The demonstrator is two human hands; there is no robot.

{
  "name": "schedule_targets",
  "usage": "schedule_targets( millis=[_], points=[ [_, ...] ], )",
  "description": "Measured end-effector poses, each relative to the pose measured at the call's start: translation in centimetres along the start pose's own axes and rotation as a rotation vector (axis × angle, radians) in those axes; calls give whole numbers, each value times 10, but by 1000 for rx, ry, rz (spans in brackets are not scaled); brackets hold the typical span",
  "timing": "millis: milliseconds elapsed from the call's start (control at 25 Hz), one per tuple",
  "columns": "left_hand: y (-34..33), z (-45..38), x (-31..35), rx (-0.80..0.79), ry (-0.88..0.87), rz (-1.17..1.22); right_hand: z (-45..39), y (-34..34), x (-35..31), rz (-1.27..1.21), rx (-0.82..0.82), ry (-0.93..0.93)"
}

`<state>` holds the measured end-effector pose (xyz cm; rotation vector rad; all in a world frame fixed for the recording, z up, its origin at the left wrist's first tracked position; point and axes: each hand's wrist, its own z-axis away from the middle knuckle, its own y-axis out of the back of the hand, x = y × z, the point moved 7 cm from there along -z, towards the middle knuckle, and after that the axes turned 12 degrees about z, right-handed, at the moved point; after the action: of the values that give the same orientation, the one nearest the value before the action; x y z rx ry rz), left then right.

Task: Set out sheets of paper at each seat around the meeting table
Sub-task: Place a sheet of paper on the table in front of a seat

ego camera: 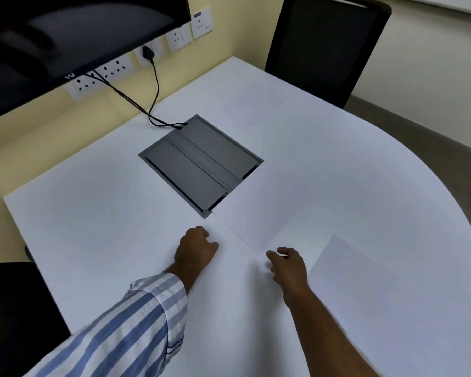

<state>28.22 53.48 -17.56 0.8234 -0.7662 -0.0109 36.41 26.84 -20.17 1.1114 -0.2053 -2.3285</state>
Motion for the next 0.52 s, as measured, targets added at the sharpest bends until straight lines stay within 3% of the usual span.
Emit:
schedule_targets(
  millis=[200, 520],
  points=[
    [-1, -59, 29, 25, -107, -128, -22, -17, -8, 292, 261, -1],
    [-26, -103, 45, 67, -259, -290, -28, -53, -23, 587, 366, 77]
  ],
)
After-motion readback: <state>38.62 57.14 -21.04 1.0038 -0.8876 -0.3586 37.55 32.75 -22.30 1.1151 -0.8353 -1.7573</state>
